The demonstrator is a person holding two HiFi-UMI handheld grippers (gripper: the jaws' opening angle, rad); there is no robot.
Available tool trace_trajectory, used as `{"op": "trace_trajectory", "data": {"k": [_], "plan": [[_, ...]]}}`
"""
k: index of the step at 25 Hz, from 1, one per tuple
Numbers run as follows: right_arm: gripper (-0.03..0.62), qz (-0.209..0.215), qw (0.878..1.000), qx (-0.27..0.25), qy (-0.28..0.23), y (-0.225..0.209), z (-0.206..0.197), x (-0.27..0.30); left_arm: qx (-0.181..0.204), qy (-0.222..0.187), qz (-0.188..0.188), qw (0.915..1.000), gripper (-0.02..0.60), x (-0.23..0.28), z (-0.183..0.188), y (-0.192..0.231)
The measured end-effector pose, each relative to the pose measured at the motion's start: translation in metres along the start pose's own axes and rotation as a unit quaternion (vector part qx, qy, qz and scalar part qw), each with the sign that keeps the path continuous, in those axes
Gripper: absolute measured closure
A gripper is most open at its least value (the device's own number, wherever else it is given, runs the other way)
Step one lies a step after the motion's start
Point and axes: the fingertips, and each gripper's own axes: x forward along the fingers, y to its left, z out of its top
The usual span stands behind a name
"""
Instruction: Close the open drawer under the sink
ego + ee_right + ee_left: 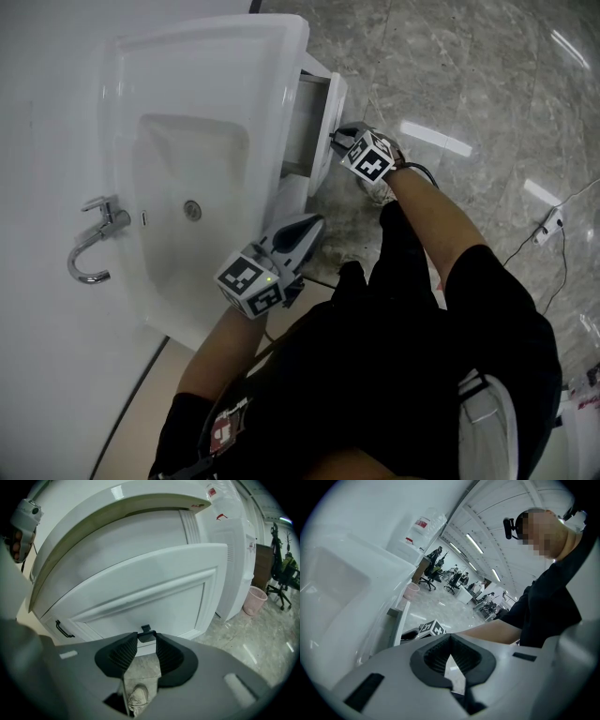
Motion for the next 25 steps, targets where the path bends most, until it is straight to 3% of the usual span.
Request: {"op": "trace_trajectory", "data": {"k": [25], "plan": [[0.474, -0.003, 1.0, -0.007, -0.005, 0.008, 0.034, 0.033, -0.012, -0.016, 0.01, 0.9998, 0.591, -0.025, -0.005, 0.003]]}}
